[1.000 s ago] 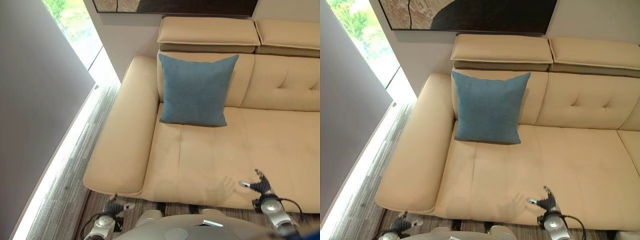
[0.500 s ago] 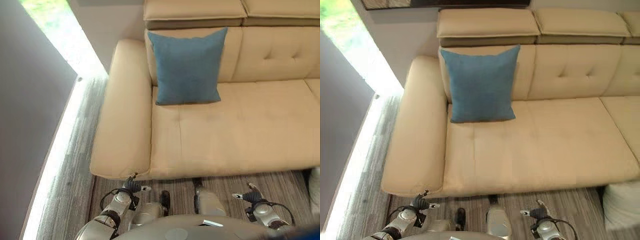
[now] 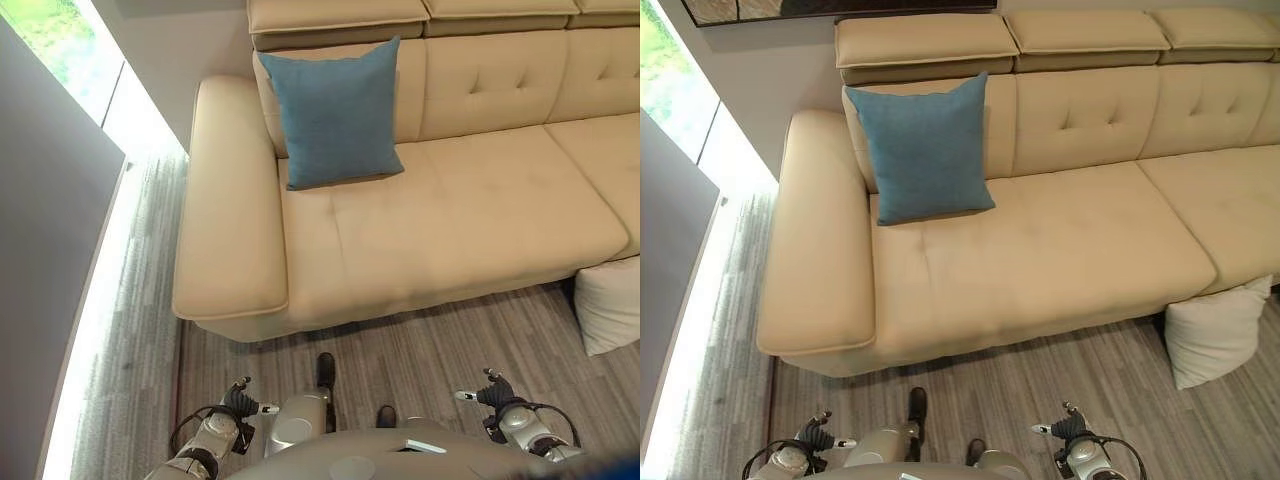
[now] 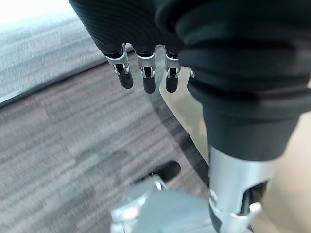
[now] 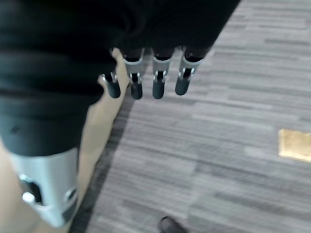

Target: Pick up all the scattered cushions and arrange them neatly on the sofa.

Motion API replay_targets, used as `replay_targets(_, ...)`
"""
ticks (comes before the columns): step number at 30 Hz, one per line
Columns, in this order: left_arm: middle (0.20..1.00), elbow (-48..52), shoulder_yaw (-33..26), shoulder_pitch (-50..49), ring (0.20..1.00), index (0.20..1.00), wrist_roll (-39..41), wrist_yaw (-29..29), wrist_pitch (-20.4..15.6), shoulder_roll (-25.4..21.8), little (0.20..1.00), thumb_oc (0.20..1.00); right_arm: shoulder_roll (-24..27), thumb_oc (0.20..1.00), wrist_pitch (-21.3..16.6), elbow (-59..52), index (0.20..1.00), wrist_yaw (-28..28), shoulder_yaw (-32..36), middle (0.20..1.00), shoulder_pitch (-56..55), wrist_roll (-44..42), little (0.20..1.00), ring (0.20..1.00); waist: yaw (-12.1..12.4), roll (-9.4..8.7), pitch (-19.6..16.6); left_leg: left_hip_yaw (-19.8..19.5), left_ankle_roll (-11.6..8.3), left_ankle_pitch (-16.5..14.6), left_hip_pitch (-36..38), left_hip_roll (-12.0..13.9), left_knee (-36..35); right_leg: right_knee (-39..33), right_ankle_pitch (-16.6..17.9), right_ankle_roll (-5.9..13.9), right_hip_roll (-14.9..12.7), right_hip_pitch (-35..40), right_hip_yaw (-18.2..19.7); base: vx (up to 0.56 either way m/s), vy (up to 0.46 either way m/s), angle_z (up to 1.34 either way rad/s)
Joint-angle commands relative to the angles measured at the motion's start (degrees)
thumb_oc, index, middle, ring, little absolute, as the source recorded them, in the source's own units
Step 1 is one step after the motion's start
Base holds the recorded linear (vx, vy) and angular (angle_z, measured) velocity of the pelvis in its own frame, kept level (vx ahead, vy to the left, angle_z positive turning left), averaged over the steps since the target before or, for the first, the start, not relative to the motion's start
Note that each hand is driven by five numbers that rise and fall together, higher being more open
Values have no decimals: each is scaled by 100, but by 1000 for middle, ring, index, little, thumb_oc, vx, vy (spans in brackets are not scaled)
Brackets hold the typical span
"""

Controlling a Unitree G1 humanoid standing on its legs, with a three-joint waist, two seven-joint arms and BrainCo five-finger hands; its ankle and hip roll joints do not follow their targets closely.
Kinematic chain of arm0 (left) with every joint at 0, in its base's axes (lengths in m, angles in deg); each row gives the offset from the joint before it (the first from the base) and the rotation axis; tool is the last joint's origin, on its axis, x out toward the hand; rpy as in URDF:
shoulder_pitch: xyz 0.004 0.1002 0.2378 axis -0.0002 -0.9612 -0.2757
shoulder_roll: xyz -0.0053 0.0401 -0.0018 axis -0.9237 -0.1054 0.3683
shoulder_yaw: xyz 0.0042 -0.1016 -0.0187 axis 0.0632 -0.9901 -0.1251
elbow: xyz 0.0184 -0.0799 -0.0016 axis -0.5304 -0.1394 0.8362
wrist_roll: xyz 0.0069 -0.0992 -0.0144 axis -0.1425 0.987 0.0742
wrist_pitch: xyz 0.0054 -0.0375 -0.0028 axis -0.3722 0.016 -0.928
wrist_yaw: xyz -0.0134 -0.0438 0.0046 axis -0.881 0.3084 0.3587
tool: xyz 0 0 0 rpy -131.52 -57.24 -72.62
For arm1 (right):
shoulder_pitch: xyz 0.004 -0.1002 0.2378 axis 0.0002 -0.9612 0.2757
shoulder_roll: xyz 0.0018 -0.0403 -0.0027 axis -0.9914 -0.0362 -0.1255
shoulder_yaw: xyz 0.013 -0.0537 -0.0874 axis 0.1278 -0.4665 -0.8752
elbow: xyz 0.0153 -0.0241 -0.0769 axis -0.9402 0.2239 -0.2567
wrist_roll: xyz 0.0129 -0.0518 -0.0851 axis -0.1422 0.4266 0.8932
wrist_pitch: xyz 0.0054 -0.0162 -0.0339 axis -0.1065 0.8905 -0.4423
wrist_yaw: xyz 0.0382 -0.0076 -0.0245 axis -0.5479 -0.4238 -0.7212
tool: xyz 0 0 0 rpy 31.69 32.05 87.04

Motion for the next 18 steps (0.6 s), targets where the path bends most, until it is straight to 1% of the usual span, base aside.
replay_targets(1,1000,-17,139,463,1000,1000,-49,51,-87,202,1000,1000,305,1000,3,2,1000,161,42,1000,132,-202,1000,1000,-110,39,324,-683,526,-743,84,-336,1043,-707,650,744,-237,128,263,-131,24,-6)
replay_targets(2,1000,-7,174,474,1000,1000,-23,63,-89,248,1000,1000,307,1000,18,54,1000,161,46,1000,113,-211,1000,1000,-93,40,379,-919,542,-875,103,-446,1214,-680,705,742,-231,97,353,-91,26,-9)
replay_targets(3,1000,-8,174,476,1000,1000,-23,63,-89,247,1000,1000,306,1000,18,54,1000,160,47,1000,115,-211,1000,1000,-104,36,362,-927,542,-850,84,-454,1198,-683,714,744,-238,75,344,-63,100,-48)
replay_targets(4,1000,-35,159,442,1000,1000,23,50,-76,348,1000,1000,298,1000,40,153,1000,166,65,1000,60,-203,1000,1000,-53,38,344,-1735,607,-1173,263,-787,1403,-639,823,761,-200,-56,717,-30,122,-69)
replay_targets(5,1000,-57,149,443,1000,1000,34,37,-85,378,1000,1000,297,1000,39,141,1000,159,75,1000,53,-216,1000,1000,-57,57,335,-1915,611,-1219,329,-851,1388,-604,846,775,-186,-108,837,-24,173,-175)
replay_targets(6,1000,-89,175,446,1000,1000,5,28,-82,399,1000,1000,305,1000,60,156,1000,145,89,1000,36,-227,1000,1000,-97,91,322,-2002,607,-1221,357,-886,1334,-566,869,809,-157,-170,960,-25,186,-169)
replay_targets(7,1000,-164,210,464,1000,1000,-63,28,-60,411,1000,1000,296,1000,76,150,1000,125,133,1000,63,-254,1000,1000,-190,133,305,-1876,634,-1219,483,-784,1096,-485,910,871,-137,-338,1066,-82,213,-147)
replay_targets(9,1000,-170,290,547,1000,1000,-168,-3,-54,393,1000,1000,310,1000,124,129,1000,133,132,1000,163,-293,1000,1000,-268,138,363,-1712,670,-1209,462,-759,1032,-406,1039,955,-152,-620,1217,-189,256,-119)
replay_targets(10,1000,-51,329,560,1000,1000,-221,10,-63,326,1000,1000,272,1000,134,60,1000,138,97,1000,233,-265,1000,1000,-287,118,443,-1268,776,-1188,432,-699,886,-305,1155,1113,-188,-899,1322,-259,279,-223)
replay_targets(11,1000,-39,351,578,1000,1000,-237,20,-54,299,1000,1000,250,1000,152,43,1000,134,92,1000,254,-248,1000,1000,-239,131,539,-1063,816,-1200,448,-629,858,-115,1133,1106,-204,-1008,1133,-401,324,-198)
replay_targets(12,1000,-25,270,592,1000,1000,-211,-14,-54,211,1000,1000,245,1000,140,1,1000,143,67,1000,255,-193,1000,1000,-80,243,615,-632,765,-1090,415,-391,728,219,855,998,-737,-1013,-386,-290,199,-292)
replay_targets(13,1000,-33,217,553,1000,1000,-191,-13,-33,188,1000,1000,246,1000,134,-3,1000,128,77,1000,236,-186,1000,1000,-64,254,578,-515,785,-1023,417,-355,669,362,772,928,-824,-965,-691,-239,156,-218)
replay_targets(15,1000,-54,123,513,1000,1000,-164,-9,-21,143,1000,1000,271,1000,128,19,1000,124,124,1000,214,-191,1000,1000,-15,232,525,-311,823,-1023,494,-301,618,508,649,901,-779,-791,-761,-66,40,-182)
replay_targets(16,1000,-75,102,495,1000,1000,-175,9,-10,143,1000,1000,283,1000,139,42,1000,129,162,1000,205,-179,1000,1000,51,239,447,-100,839,-973,477,-240,573,574,565,893,-807,-606,-942,-101,-19,-156)
replay_targets(17,1000,-78,88,498,1000,1000,-163,18,-7,143,1000,1000,296,1000,133,25,1000,147,185,1000,215,-185,1000,1000,130,246,421,82,814,-968,445,-159,591,574,487,912,-886,-453,-1177,-141,-40,-137)
replay_targets(18,1000,-69,68,495,1000,1000,-154,24,-9,149,1000,1000,291,1000,133,-3,1000,139,178,1000,218,-179,1000,1000,194,244,402,211,797,-951,420,-111,584,464,477,921,-931,-323,-1353,-171,-166,-143)
